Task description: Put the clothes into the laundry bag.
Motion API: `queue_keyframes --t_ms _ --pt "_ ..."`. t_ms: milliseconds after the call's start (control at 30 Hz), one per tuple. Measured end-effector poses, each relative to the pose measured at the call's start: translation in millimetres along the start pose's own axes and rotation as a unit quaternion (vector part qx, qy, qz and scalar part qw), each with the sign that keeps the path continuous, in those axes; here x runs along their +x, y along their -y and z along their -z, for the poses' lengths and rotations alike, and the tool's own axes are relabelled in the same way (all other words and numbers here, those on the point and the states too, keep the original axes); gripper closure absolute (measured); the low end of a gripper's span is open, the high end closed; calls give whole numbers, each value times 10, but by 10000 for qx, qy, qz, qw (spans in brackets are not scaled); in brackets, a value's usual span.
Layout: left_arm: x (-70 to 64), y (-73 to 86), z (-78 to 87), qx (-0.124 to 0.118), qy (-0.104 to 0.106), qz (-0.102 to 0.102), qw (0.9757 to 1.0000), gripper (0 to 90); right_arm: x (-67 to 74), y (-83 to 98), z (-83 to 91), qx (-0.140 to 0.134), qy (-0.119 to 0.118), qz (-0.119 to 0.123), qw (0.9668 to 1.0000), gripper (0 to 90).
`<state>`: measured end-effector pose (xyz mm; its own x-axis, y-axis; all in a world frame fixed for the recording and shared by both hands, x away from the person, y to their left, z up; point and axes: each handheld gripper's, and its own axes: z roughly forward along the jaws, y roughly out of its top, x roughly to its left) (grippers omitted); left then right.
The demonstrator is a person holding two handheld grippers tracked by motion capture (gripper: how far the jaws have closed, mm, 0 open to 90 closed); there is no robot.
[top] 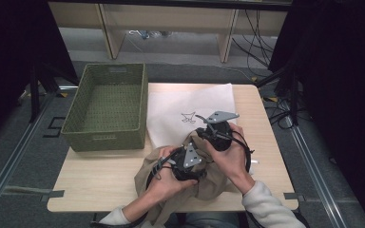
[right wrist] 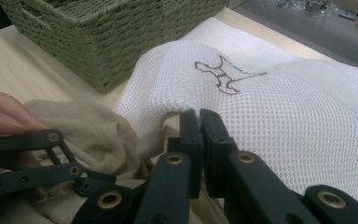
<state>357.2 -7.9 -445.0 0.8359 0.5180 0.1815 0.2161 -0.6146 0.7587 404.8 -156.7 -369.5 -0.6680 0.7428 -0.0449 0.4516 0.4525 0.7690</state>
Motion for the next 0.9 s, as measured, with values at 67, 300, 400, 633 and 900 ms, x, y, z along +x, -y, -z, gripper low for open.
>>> queue_keyframes --t_ms 67,300,400,633,900 --pt "16 37 -24 99 -40 -29 9999 358 2 -4 1 -22 25 -38 10000 893" --pt "37 125 -105 400 -247 -141 9988 518 19 -7 -2 26 -12 73 10000 893" --pt "58 145 -155 542 -318 -109 9980 624 33 -9 -3 22 -40 90 9999 894" --pt "100 105 -113 430 -427 375 9975 755 89 -16 18 -43 -35 77 10000 894" --pt "190 -67 238 -748 -794 1139 9875 764 80 -51 65 -333 -10 130 9994 894"
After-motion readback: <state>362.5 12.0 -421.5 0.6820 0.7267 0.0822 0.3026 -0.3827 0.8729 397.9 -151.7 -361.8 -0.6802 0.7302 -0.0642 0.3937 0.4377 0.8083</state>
